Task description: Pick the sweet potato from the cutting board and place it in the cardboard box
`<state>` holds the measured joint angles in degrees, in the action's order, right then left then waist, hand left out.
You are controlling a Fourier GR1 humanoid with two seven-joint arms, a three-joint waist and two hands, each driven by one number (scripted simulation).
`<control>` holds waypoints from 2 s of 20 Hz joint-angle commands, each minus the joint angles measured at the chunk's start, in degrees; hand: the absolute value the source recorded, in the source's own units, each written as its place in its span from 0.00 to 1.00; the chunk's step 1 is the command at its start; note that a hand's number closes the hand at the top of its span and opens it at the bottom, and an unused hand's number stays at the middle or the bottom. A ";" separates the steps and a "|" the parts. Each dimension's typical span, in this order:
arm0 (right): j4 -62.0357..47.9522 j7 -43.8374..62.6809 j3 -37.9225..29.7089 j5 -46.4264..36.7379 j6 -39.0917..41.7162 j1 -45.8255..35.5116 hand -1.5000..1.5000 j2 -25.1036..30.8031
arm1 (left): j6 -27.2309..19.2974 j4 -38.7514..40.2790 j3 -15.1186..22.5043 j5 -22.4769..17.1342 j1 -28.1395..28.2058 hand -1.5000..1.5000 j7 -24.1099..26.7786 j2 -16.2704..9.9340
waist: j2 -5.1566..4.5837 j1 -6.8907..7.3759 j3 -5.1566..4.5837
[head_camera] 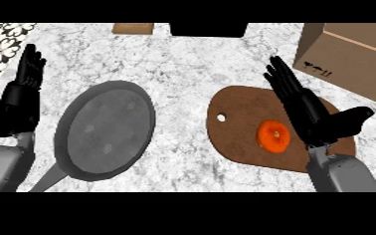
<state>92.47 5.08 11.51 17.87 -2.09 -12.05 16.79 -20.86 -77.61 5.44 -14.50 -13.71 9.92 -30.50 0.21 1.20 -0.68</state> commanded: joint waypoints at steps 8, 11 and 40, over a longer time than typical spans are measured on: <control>-2.19 3.35 -8.62 -29.99 -10.57 8.08 1.00 26.40 | -0.30 4.26 1.79 -3.27 8.65 0.50 -6.38 5.91 | -0.33 -5.17 -0.41; 1.61 0.99 -13.52 -29.62 -22.78 16.51 0.00 18.01 | -0.24 4.48 2.64 -3.45 10.49 0.50 -6.26 7.73 | 0.32 -4.70 0.62; 32.17 66.93 -0.66 -35.14 11.09 9.64 0.00 31.33 | 1.63 5.36 3.71 1.27 7.17 0.50 -7.63 12.60 | -0.51 0.09 0.55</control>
<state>125.91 61.06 5.64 -15.63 5.83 2.17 49.60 -21.43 -74.22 9.29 -12.45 -6.98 2.43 -18.22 0.05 0.85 0.15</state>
